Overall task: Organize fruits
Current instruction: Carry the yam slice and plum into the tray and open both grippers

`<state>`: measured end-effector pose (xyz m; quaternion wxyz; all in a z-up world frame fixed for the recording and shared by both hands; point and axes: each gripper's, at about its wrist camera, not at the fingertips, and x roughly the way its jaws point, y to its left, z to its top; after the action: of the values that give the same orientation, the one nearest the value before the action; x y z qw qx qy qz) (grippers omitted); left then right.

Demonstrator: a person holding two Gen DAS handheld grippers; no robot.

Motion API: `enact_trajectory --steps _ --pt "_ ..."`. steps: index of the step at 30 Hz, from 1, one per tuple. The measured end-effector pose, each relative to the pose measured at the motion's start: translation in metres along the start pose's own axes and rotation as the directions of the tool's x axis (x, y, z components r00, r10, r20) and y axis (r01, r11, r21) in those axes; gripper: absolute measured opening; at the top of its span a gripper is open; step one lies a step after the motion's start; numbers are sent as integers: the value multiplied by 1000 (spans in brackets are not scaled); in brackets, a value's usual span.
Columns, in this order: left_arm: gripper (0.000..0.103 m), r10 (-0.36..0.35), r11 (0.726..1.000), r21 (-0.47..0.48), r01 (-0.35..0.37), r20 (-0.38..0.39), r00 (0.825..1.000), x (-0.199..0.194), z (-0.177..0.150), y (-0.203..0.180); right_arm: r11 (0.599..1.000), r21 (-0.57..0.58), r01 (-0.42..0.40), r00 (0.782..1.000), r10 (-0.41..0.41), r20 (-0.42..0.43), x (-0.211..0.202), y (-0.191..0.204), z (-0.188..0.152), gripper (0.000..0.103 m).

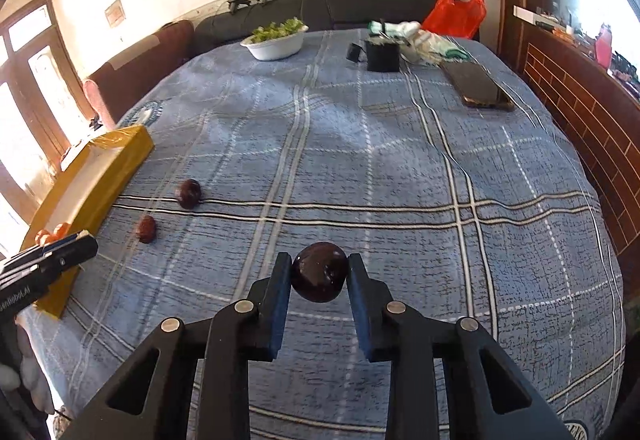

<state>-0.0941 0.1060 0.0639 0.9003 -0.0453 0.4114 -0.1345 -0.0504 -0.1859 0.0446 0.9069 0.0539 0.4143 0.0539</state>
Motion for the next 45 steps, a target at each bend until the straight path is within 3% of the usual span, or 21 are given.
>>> enact_trajectory --steps 7,15,25,31,41,43,45 --pt "29 72 992 -112 -64 68 995 -36 8 60 994 -69 -80 996 82 27 -16 54 9 31" --pt "29 174 970 -187 -156 85 981 -46 34 130 963 -155 -219 976 217 -24 -2 137 27 31" --pt "29 204 951 -239 -196 7 979 -17 49 188 899 -237 -367 930 351 -110 42 250 46 31" --pt "29 211 938 -274 -213 -38 977 -6 52 208 873 -281 -399 917 371 -151 67 294 51 32" --pt "29 196 921 -327 -210 -75 978 2 50 223 874 -296 -386 920 339 -198 107 318 51 32" --pt "30 198 919 -334 -210 -69 978 0 51 224 874 -295 -385 920 339 -198 109 317 51 32" --pt "39 194 918 -341 -203 -60 979 -2 51 224 876 -296 -382 921 336 -195 110 317 51 32"
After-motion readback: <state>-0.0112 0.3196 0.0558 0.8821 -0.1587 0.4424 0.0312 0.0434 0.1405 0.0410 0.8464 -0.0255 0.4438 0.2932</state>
